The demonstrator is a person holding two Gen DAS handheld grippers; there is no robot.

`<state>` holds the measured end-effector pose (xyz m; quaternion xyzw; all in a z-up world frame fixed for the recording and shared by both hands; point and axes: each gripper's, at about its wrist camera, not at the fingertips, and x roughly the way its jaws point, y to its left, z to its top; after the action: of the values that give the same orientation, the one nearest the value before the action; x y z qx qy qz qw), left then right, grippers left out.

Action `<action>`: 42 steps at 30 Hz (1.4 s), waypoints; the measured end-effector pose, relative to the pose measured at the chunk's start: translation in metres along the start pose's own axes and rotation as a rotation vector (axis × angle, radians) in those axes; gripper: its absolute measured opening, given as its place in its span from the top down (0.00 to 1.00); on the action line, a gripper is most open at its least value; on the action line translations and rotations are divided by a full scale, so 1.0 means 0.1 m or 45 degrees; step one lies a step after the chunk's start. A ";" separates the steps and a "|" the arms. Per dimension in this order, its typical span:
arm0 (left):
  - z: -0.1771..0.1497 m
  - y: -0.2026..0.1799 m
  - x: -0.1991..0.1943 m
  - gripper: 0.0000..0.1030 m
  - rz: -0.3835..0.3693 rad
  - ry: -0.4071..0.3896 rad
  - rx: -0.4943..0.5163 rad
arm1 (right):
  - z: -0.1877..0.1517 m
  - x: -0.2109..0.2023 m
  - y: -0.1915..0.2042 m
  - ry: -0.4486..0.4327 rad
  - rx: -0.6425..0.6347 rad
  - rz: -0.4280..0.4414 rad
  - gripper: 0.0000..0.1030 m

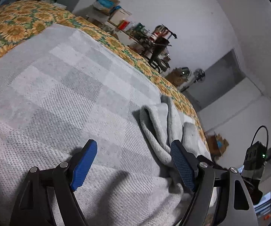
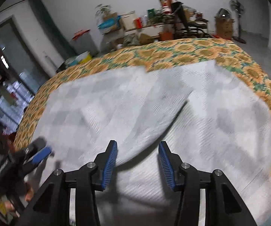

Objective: Fold clothes

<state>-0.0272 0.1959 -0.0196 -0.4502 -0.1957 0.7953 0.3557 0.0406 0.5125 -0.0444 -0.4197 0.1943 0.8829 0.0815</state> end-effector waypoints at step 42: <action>-0.33 -0.78 0.69 0.79 0.005 0.294 0.332 | -0.29 -0.38 -0.64 -0.086 0.156 -0.268 0.67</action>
<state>0.0076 0.2994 -0.0270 -0.4891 -0.0480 0.7576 0.4297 0.1051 0.5590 -0.0491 -0.4021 0.2000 0.8695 0.2056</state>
